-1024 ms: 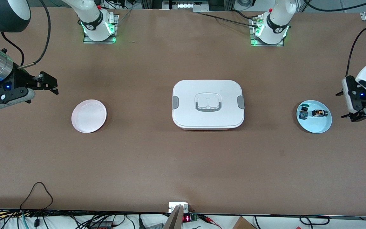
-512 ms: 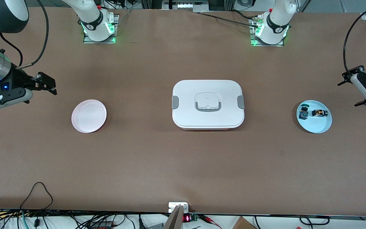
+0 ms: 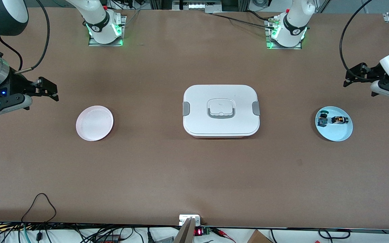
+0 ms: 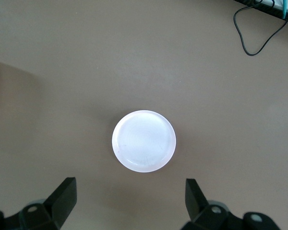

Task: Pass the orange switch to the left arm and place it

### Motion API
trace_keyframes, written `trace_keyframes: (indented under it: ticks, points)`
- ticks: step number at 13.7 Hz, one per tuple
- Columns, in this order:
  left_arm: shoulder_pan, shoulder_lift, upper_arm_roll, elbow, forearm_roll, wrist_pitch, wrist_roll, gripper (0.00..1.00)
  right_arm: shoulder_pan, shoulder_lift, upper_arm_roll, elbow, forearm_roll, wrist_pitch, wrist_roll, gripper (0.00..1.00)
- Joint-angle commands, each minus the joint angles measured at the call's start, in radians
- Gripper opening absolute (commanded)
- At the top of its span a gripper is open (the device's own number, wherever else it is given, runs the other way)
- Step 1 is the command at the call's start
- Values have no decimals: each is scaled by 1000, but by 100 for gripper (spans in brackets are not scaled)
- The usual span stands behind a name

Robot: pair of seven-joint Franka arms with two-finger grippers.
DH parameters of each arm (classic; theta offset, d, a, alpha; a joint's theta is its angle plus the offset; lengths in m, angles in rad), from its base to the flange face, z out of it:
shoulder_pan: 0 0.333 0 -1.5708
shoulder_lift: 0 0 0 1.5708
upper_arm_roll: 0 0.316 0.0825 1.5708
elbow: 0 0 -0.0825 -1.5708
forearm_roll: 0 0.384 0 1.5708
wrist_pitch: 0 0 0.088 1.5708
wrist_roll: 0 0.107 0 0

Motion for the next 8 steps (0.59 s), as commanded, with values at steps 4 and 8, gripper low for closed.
trace_keyframes:
  ticks: [4,8]
  points:
    - [13,-35,-78,17,-13,-86,-354,100,0,-1,7,5,13,11,5,100]
    - [15,-67,-64,0,16,-99,-350,100,5,-1,12,5,13,11,5,100]
